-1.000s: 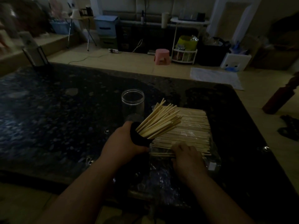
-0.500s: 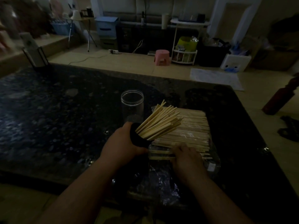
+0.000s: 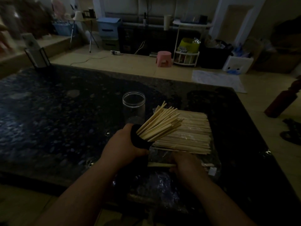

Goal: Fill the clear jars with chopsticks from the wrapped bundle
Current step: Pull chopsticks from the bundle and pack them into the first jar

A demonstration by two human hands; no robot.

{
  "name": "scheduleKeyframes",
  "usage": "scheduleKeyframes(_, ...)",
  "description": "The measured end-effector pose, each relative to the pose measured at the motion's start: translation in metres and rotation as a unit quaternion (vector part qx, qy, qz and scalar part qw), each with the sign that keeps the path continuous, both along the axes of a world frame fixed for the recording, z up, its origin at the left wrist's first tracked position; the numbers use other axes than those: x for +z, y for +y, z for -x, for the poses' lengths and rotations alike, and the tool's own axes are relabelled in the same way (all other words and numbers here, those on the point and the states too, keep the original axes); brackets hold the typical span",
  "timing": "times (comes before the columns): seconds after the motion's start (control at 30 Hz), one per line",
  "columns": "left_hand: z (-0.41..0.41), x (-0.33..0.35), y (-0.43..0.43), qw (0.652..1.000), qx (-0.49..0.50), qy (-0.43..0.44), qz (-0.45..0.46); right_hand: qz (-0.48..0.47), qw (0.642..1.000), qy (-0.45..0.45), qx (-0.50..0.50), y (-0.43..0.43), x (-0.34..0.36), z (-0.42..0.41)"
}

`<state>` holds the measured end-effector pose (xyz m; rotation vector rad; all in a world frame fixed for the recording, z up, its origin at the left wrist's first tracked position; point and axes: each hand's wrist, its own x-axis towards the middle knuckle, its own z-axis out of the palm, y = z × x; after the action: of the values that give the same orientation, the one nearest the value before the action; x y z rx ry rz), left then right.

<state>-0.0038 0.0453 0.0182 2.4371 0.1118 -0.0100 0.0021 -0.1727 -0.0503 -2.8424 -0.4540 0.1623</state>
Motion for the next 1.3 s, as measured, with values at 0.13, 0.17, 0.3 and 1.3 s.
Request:
scheduleKeyframes(0.13,-0.002,0.0,-0.001,1.0,-0.001,0.006,0.001,0.079,0.996,-0.004,0.038,0.0,0.001,0.007)
scheduleKeyframes(0.17,-0.002,0.001,-0.001,1.0,-0.002,0.007,0.0,0.092,0.995,-0.005,0.044,0.0,0.0,0.009)
scheduleKeyframes(0.3,0.0,0.003,-0.003,1.0,-0.004,0.009,-0.004,0.039,0.999,0.004,0.032,-0.001,0.006,0.014)
scheduleKeyframes(1.3,0.0,-0.002,-0.005,0.999,-0.007,0.016,-0.041,-0.13,0.915,-0.382,-0.021,-0.006,0.095,0.027)
